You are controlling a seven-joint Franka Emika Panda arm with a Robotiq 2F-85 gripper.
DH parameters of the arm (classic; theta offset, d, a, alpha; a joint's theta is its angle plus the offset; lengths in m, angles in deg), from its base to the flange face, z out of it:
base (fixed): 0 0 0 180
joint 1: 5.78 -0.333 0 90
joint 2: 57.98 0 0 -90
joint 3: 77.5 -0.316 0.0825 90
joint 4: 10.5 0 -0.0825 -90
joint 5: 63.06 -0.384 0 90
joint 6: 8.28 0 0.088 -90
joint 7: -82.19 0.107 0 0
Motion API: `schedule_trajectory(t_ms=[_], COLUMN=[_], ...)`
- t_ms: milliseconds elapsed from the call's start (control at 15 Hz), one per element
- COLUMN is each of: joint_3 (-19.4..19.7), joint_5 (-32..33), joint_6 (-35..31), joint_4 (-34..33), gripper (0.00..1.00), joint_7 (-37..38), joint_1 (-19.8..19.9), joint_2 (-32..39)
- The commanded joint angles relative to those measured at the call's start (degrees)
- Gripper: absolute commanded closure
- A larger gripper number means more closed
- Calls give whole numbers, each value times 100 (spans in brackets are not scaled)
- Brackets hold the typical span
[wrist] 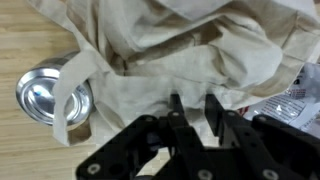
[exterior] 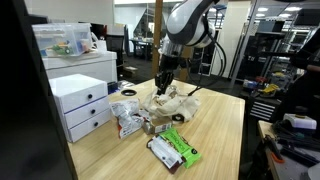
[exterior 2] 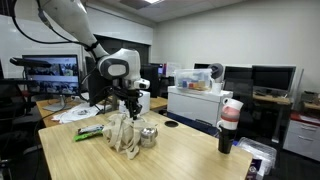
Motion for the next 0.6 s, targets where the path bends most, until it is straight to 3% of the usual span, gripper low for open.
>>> schedule_trajectory(t_ms=[0,533], joint_3=[13,174], joint_5=[130,121], joint_6=[-271,-644], joint_4=[162,130], gripper=[98,100], joint_7=[-176,-134], joint_1=[109,361], joint_2=[-72,-75])
